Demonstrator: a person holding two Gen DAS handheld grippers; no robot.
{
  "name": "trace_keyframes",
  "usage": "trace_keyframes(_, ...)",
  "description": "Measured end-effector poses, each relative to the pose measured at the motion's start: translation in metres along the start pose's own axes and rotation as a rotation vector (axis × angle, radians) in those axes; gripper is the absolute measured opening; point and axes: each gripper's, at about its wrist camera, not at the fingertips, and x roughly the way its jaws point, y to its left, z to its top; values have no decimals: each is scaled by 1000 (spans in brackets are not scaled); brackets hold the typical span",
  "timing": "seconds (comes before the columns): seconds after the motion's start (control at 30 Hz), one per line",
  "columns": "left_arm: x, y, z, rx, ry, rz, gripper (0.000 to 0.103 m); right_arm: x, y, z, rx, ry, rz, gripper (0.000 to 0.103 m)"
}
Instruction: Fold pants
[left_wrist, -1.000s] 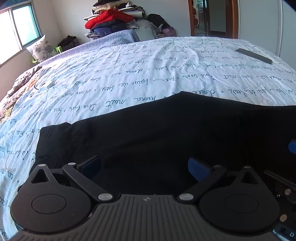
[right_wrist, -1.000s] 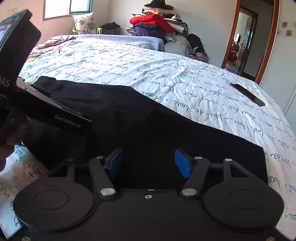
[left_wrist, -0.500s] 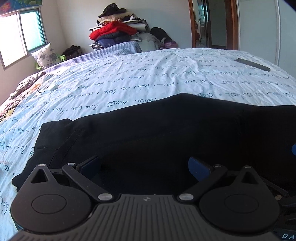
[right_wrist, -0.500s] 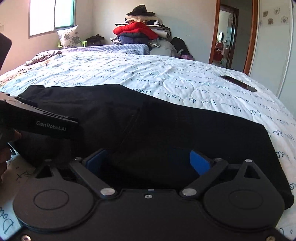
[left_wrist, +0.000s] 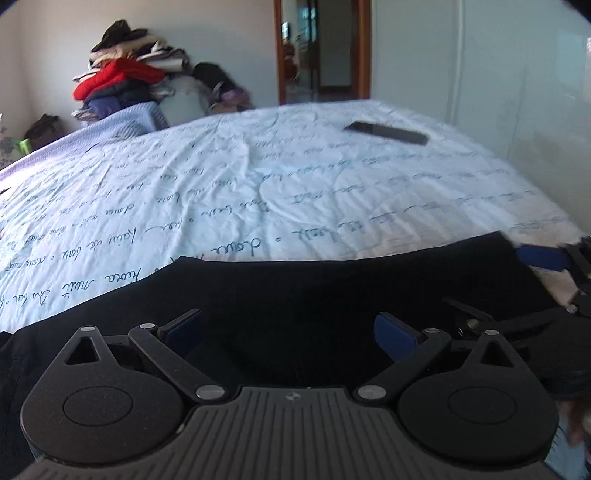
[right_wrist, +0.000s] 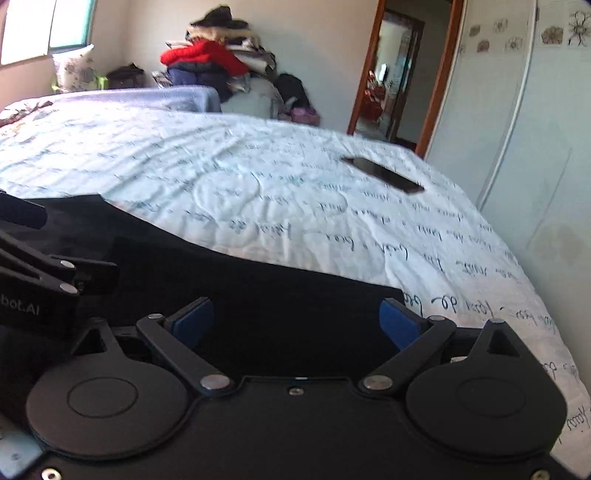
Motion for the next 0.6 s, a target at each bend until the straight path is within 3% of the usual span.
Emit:
trace_keyframes(0.1,37,8,9,-19,83,66,102,11,-4,-2,52,7,31,103)
trace_keyframes(0.2,46,29,17,-119,105,41,101,4,-1,-4,44,1,20,103)
trace_keyframes(0.27,31,38,19,-151,75,-2,100,-7,-1,-4,41,-19,-16,103)
trace_keyframes(0.3,24,40,17,-147,53,3,101,-13,-4,-4,48,-23,-24,103)
trace_keyframes(0.37,21,37,14,-92,39,85,101,-16,-3,1,49,11,-14,103)
trace_keyframes(0.47,30,29,10,1,44,192,99,-9,2,7,22,31,60,103)
trace_keyframes(0.6,50,30,13,3,59,200,103,20,8,12,17,98,112,103)
